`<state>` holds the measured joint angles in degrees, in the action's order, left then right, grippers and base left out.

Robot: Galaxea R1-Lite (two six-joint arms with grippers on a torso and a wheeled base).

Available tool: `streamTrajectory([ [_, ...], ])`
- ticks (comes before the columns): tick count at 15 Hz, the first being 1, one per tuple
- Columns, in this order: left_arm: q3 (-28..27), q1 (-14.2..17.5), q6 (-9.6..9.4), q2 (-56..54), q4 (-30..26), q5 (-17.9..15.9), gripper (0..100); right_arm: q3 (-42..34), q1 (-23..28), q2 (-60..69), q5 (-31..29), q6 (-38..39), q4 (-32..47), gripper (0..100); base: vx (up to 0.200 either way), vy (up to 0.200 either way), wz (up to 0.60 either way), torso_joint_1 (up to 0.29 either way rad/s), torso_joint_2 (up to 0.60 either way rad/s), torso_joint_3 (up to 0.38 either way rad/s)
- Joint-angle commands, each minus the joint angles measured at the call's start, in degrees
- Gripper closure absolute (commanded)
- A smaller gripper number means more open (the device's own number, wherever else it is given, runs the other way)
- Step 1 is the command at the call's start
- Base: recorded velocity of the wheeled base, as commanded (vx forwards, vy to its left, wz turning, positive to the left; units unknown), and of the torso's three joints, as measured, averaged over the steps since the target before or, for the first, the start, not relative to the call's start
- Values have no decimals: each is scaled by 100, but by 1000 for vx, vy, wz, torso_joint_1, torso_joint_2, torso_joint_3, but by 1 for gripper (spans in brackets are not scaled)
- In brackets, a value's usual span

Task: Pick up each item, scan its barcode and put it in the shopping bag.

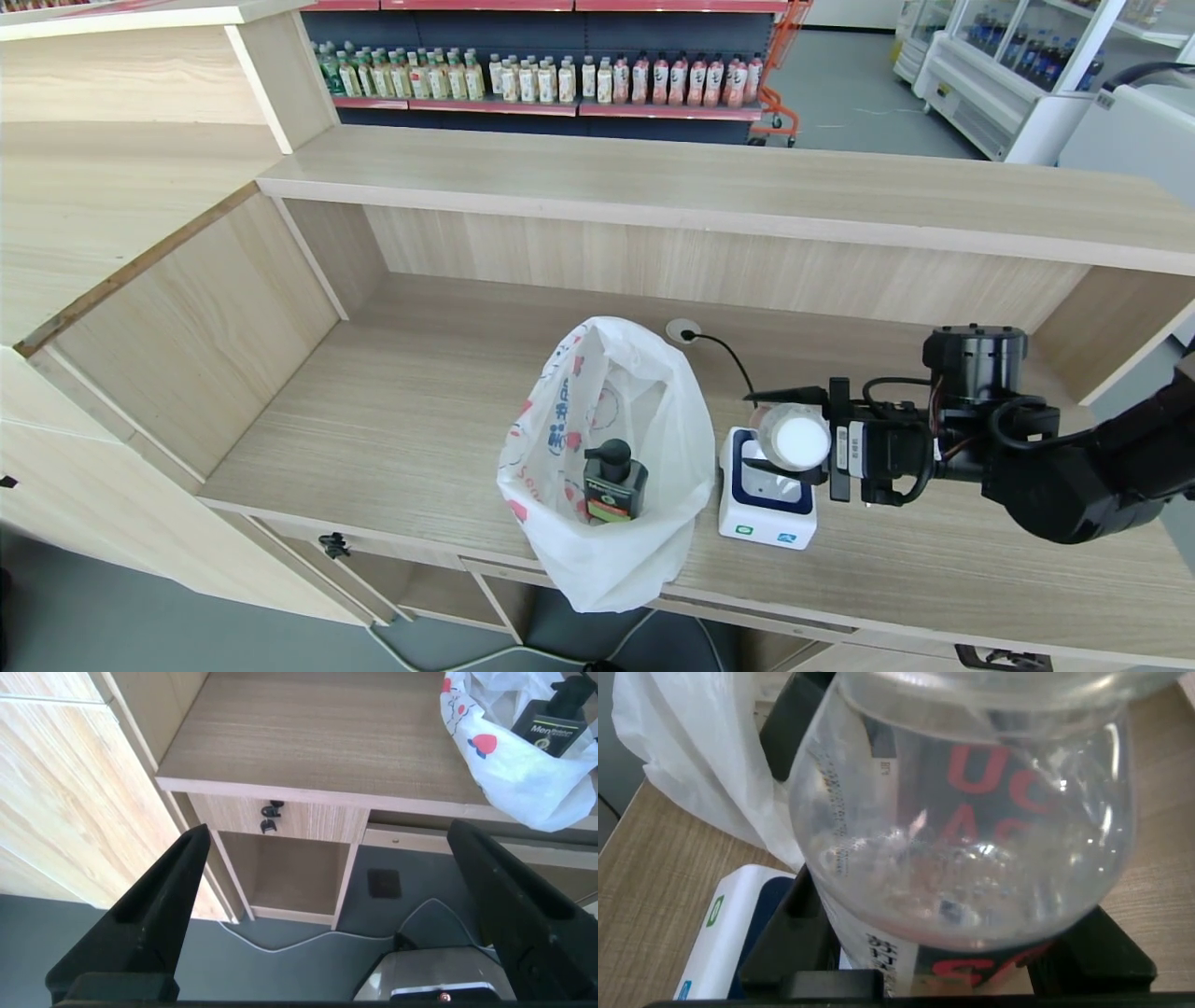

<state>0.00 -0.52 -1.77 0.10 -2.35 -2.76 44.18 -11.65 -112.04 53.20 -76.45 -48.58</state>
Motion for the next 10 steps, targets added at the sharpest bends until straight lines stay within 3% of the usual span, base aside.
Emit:
streamTrajectory([
  [1,0,0,1,-1,-2,-6,0,12,5,-72,-3,-2,6,100,0,0,0,0,0,0],
  [8,0,0,1,-10,-2,3,0,100,5,-134,6,16,24,100,0,0,0,0,0,0],
  [9,0,0,1,-1,-2,-6,0,73,14,-37,6,104,33,100,0,0,0,0,0,0],
  [10,0,0,1,-1,-2,3,0,38,76,332,24,701,-11,100,0,0,0,0,0,0],
])
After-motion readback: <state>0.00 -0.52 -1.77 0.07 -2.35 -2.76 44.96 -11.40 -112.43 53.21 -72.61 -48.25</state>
